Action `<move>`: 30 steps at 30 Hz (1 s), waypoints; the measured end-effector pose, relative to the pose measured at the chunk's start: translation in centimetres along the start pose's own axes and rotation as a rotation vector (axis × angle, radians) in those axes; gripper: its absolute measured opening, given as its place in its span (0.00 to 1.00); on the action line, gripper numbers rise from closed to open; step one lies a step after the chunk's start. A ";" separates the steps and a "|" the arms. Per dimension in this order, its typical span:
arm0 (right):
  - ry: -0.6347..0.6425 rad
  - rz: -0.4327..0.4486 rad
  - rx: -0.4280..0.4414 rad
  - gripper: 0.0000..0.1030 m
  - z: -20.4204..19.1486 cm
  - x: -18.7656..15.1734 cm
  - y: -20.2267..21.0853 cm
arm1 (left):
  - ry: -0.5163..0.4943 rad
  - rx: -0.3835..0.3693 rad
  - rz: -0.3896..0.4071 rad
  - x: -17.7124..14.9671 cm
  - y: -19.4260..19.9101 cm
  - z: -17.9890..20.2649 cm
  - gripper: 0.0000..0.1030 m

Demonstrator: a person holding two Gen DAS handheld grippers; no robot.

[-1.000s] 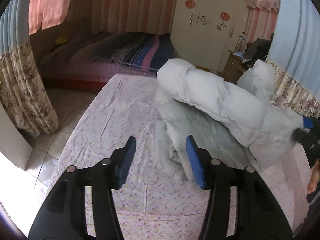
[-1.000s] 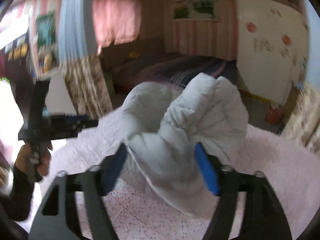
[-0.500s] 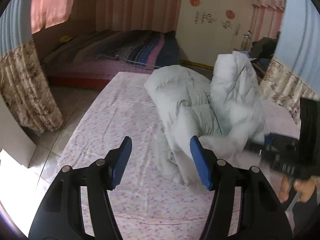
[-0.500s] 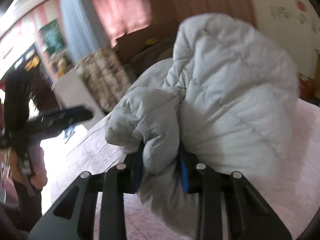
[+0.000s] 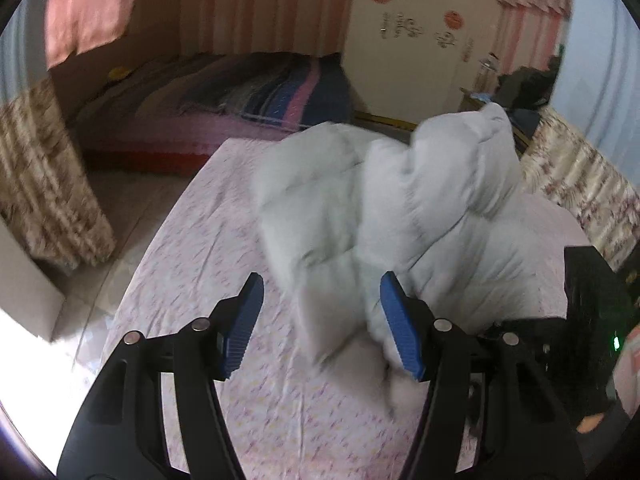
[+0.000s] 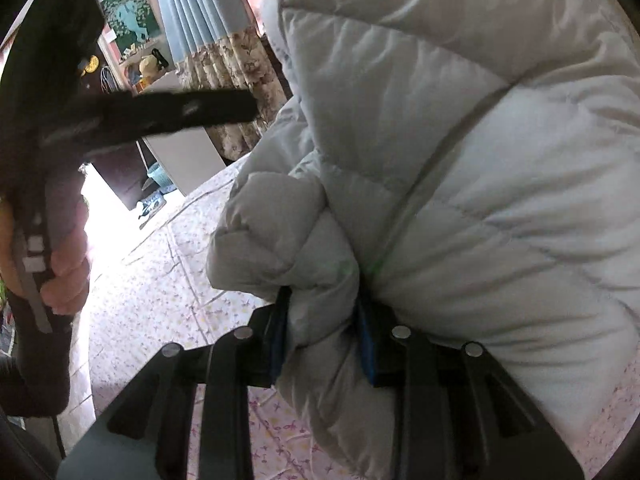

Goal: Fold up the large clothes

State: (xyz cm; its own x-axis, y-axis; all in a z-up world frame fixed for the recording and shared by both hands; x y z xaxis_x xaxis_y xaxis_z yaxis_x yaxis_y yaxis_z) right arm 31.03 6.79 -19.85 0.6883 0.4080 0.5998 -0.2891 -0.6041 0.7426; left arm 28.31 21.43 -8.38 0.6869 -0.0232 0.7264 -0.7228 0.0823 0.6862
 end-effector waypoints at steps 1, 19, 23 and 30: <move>0.001 0.000 -0.001 0.30 -0.4 0.1 0.0 | -0.019 -0.002 0.005 0.3 -0.3 0.5 0.59; -0.083 0.227 -0.068 0.66 2.5 3.4 10.0 | -0.061 -0.089 -0.077 1.8 -5.7 3.3 0.00; -0.328 0.374 -0.066 0.70 10.1 4.3 13.7 | -0.057 -0.084 -0.063 2.0 -5.3 3.4 0.00; -0.613 0.279 0.148 0.47 17.2 3.8 6.5 | -0.034 -0.064 -0.016 2.1 -2.6 1.9 0.34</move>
State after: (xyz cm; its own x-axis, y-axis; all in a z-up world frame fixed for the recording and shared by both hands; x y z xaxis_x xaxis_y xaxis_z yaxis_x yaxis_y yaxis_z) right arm 43.22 -7.40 -17.87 0.8661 -0.2104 0.4535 -0.4460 -0.7350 0.5108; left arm 31.54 19.32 -8.55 0.6948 -0.0588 0.7168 -0.7044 0.1452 0.6948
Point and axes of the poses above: each gripper's, at about its wrist camera, not at the fingertips, and y roughly against the way its jaws point, z to its right, x to its top, the point moved 5 cm from there along -y, roughly the way its jaws point, and after that the axes turned 6 degrees about -y, right-handed, at the moved point
